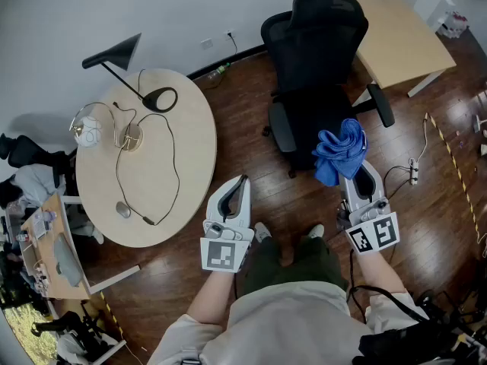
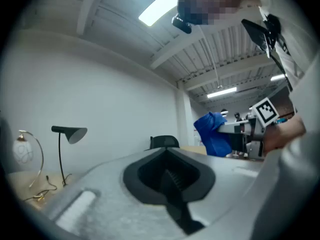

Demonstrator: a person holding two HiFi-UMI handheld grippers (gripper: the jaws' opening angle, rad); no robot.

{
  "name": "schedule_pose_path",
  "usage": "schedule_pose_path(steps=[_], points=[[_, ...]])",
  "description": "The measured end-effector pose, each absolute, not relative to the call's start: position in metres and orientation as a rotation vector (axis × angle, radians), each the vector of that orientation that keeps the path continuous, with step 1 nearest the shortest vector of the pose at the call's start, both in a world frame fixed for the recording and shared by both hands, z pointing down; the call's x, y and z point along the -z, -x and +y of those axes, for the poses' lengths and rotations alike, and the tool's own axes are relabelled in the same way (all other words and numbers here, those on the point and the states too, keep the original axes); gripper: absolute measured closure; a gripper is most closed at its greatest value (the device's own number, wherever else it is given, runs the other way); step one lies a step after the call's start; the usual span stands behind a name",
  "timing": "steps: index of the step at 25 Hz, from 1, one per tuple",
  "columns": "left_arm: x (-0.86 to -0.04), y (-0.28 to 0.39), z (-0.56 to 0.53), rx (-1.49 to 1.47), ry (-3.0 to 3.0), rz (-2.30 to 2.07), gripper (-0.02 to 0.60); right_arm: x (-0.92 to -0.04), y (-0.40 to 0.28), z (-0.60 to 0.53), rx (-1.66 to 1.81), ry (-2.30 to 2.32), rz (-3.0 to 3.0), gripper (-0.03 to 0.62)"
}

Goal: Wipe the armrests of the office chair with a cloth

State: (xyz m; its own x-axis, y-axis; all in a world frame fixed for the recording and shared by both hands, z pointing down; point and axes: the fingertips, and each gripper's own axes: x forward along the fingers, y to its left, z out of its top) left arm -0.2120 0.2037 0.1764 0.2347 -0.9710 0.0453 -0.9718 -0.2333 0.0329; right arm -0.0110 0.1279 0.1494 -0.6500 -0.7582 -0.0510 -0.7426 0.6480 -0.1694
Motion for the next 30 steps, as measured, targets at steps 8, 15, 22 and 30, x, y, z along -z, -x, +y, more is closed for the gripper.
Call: schedule_pose_path(steps=[8,15,22,30], points=[[-0.365,0.28,0.144,-0.012,-2.334,-1.974,0.581,-0.39,0.146,0.102,0.251,1.08,2.928,0.502],[-0.523,0.291,0.147,-0.074,-2.323,-1.954,0.581,-0.642,0.189,0.085,0.416,1.313,2.868,0.502],[-0.577,0.299,0.157,-0.095,-2.268,-1.914,0.581,-0.672,0.207,-0.033,0.389,1.559,2.631,0.502],[-0.585,0.307,0.139,-0.095,-2.248,-1.927,0.581,-0.737,0.213,-0.078,0.226,1.703,2.708,0.503]])
